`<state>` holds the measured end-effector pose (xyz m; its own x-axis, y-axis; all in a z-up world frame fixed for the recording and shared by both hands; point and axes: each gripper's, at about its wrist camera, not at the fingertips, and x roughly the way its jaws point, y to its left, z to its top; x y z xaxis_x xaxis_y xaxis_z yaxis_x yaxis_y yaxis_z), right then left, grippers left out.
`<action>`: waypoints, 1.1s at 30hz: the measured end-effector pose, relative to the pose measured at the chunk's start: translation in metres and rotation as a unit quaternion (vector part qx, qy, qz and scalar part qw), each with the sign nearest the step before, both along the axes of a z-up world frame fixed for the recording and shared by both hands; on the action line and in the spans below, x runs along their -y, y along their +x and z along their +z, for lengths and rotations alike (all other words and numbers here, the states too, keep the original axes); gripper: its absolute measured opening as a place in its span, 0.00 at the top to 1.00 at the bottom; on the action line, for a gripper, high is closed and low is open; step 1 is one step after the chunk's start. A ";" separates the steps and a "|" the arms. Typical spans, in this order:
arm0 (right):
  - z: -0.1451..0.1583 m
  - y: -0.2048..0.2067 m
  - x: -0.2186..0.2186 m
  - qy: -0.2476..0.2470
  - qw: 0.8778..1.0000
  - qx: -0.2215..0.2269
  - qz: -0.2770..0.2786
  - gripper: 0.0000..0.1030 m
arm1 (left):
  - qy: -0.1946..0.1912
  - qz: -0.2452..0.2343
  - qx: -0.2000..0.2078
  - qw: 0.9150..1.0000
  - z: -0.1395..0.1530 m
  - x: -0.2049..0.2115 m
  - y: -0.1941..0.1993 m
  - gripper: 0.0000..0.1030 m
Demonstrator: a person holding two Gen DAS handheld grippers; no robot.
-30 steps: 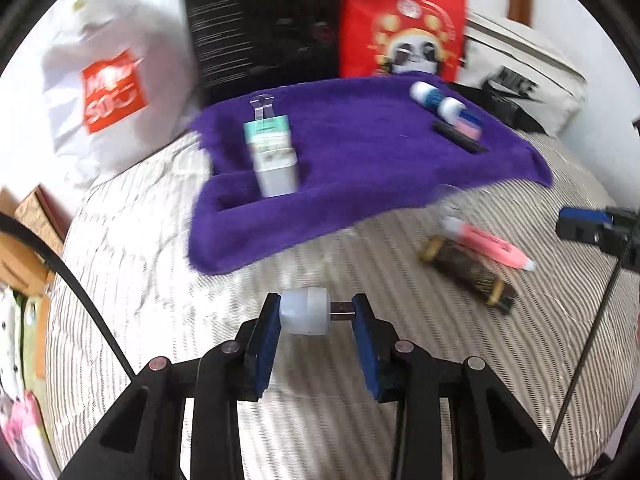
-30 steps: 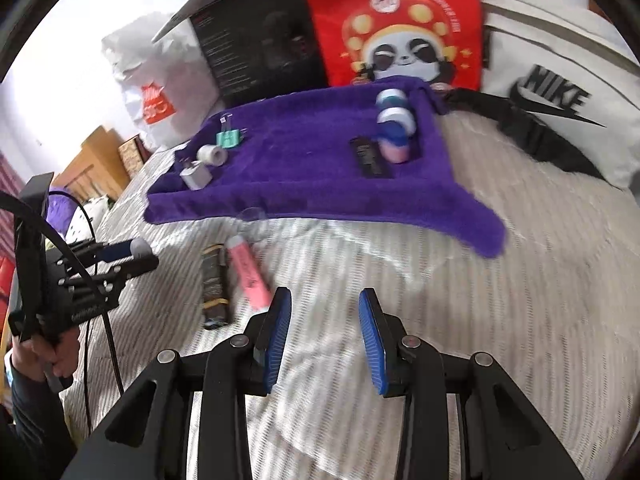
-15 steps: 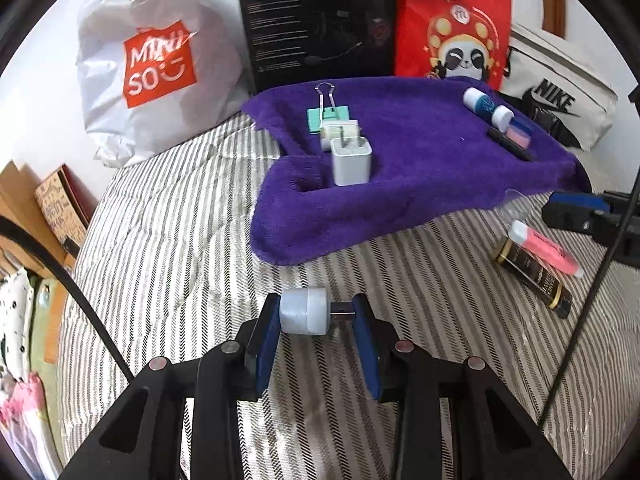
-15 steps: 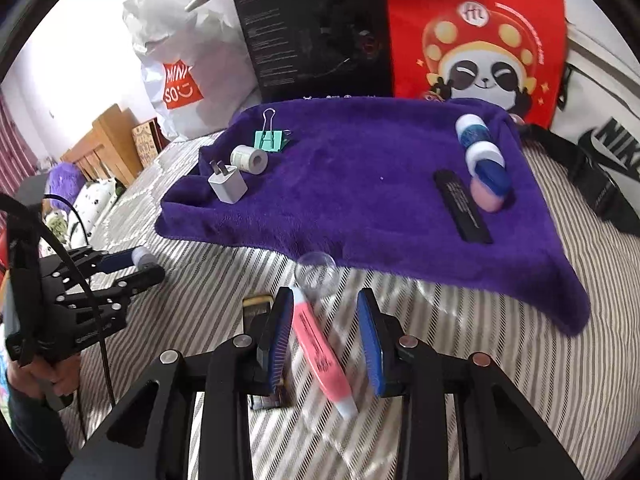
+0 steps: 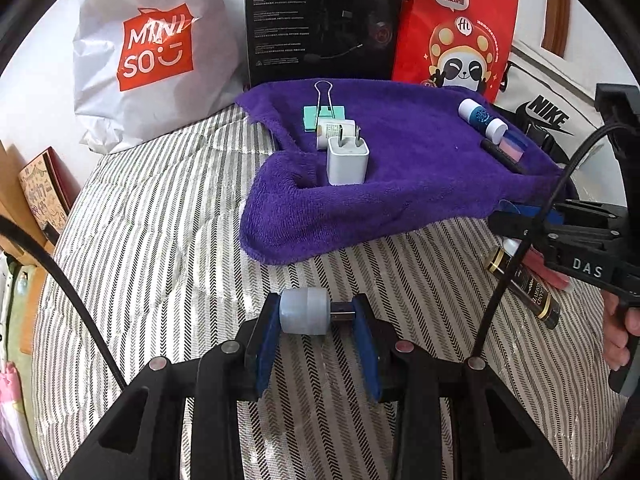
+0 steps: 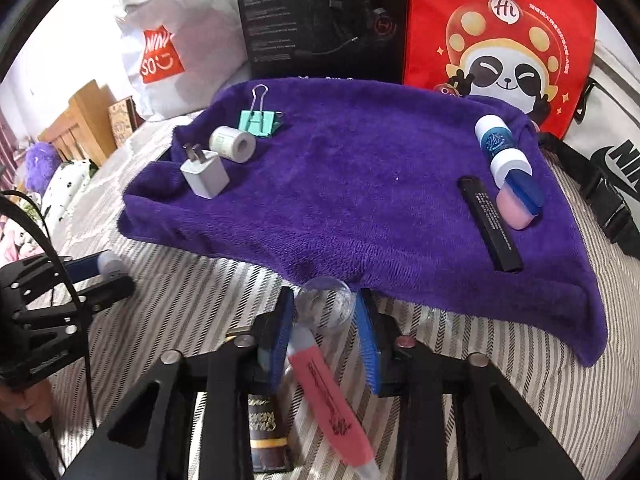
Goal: Organize rigid objects
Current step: 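Move the right tool to the clear plastic cup and grasp it, then lift the clear cup with the right tool while the left tool carries the white cylinder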
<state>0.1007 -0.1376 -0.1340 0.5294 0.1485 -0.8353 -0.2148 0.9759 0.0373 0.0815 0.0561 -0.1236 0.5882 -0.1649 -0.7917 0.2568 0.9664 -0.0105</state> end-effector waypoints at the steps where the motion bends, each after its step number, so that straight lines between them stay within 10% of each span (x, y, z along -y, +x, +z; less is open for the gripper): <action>1: 0.000 0.000 0.001 -0.005 1.000 0.004 -0.003 0.74 | 0.000 0.000 0.000 1.000 0.000 0.000 0.000 0.67; 33: -0.001 -0.025 0.037 -0.027 0.999 0.033 -0.027 0.74 | 0.008 0.009 0.014 1.000 -0.003 0.008 0.006 0.66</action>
<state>0.0759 -0.1746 -0.1351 0.5894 0.0740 -0.8044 -0.1624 0.9863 -0.0283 0.0875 0.0485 -0.1270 0.6130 -0.1426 -0.7771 0.2401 0.9707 0.0113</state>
